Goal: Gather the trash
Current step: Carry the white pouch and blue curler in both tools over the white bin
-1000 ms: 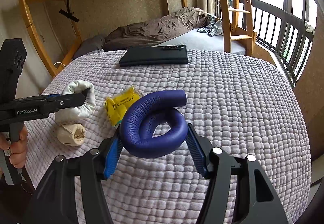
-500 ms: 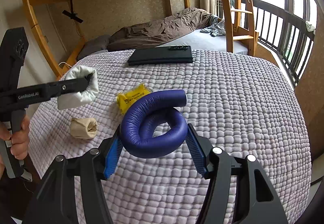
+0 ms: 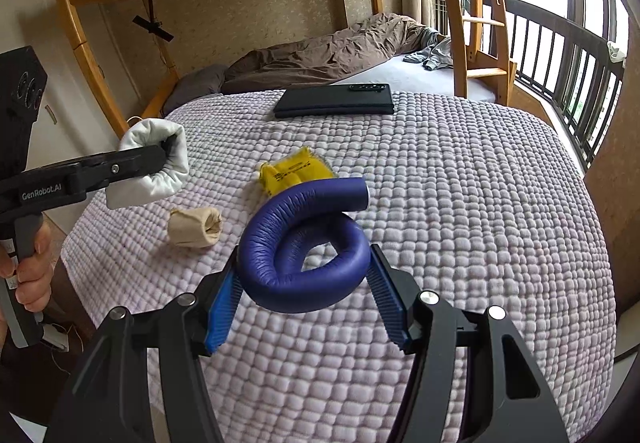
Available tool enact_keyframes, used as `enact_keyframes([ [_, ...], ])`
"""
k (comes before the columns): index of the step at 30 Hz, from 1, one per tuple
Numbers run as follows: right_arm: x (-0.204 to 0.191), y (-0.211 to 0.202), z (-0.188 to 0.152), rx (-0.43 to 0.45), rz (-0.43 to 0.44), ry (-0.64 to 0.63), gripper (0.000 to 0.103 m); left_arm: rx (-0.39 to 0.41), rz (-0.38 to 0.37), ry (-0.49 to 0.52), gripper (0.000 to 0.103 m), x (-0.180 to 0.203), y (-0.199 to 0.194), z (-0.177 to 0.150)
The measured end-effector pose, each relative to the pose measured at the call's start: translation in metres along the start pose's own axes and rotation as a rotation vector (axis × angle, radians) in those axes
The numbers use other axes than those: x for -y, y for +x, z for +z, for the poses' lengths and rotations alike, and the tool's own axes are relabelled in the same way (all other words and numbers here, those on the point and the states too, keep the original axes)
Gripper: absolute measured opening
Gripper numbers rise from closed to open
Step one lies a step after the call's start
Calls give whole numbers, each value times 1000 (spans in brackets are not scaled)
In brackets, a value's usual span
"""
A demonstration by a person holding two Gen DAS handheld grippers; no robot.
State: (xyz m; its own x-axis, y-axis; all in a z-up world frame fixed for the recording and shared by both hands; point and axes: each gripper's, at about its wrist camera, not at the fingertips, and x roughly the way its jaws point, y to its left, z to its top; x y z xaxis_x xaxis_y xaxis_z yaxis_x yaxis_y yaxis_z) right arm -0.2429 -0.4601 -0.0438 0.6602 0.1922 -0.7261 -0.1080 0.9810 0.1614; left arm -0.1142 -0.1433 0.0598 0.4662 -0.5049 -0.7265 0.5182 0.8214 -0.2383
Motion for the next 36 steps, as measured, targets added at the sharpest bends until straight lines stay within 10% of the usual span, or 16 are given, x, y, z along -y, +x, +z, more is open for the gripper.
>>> enact_keyframes([
  [36, -39, -49, -63, -36, 42, -8, 59, -95, -37, 32, 55, 25, -39, -84],
])
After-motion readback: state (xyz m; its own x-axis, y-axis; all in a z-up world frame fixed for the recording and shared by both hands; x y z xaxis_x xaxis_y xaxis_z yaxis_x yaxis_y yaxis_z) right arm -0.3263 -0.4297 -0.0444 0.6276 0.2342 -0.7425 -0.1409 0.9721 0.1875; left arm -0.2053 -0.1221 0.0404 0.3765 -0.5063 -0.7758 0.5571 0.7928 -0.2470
